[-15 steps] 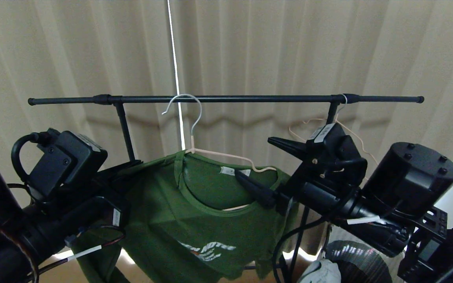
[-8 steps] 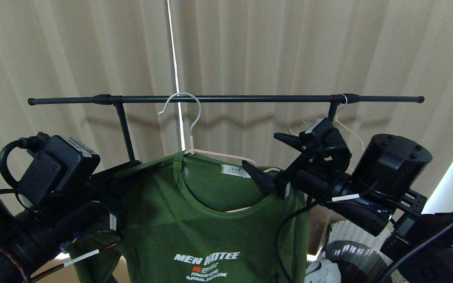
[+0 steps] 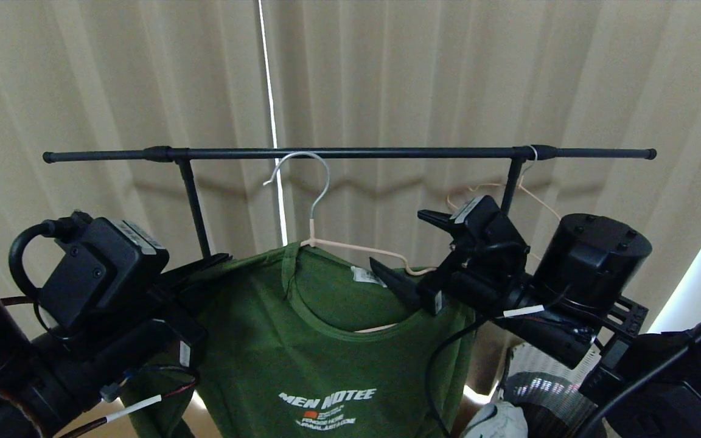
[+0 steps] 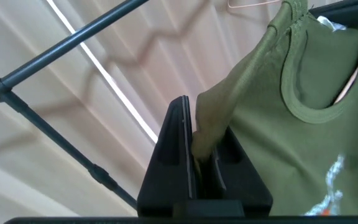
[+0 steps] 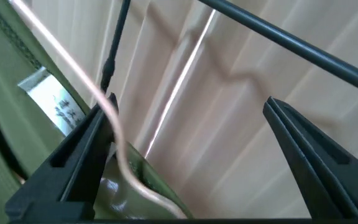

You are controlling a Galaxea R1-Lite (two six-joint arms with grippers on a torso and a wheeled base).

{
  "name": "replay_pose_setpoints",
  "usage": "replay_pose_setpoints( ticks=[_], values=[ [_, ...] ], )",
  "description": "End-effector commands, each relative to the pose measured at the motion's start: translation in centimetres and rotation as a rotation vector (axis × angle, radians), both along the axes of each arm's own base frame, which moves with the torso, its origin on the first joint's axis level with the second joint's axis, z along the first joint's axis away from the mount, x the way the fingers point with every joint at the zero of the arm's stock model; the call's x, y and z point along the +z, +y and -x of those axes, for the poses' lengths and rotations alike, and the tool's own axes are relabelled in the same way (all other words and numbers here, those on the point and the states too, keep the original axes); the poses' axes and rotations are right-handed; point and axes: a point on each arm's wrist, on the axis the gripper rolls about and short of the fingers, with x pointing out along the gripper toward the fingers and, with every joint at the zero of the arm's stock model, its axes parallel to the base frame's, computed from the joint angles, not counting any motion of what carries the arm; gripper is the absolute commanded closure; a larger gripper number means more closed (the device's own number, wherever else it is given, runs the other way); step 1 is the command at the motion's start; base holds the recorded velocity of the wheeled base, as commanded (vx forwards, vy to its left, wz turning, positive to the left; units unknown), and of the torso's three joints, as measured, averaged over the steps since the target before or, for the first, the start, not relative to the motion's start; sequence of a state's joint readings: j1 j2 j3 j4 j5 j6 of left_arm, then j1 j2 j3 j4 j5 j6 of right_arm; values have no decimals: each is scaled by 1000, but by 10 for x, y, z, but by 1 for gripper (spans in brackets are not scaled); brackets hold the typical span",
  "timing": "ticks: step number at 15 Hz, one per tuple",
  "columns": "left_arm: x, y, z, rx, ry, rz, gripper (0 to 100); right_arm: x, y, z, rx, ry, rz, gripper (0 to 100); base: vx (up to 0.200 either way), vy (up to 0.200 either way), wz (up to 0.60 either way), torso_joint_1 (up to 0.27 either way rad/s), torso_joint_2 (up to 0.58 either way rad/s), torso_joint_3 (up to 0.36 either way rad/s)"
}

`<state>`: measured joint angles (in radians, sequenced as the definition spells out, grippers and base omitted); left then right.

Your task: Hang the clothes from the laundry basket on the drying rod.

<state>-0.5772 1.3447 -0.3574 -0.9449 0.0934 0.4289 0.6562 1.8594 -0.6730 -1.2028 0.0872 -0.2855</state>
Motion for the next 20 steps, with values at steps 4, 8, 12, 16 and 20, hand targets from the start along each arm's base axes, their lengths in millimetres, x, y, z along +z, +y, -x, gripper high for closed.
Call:
replay_pose_setpoints(
  ticks=[4,8,12,16,20],
  values=[
    [-1,-2,-2,-1,-7,-27,100,-4,15,12,62,9,11,0,0,0,0,0,0,0],
    [-1,-2,-2,-2,-8,-34,100,-4,19,15,77,9,12,100,0,0,0,0,0,0],
    [-2,-2,-2,-2,-6,-35,100,-4,19,15,77,8,11,100,0,0,0,0,0,0],
    [-4,-1,-1,-4,-2,-38,100,-4,19,16,77,6,9,100,0,0,0,0,0,0],
    [-1,-1,0,-4,-9,-26,0,-2,17,17,74,0,4,100,0,0,0,0,0,0]
  ],
)
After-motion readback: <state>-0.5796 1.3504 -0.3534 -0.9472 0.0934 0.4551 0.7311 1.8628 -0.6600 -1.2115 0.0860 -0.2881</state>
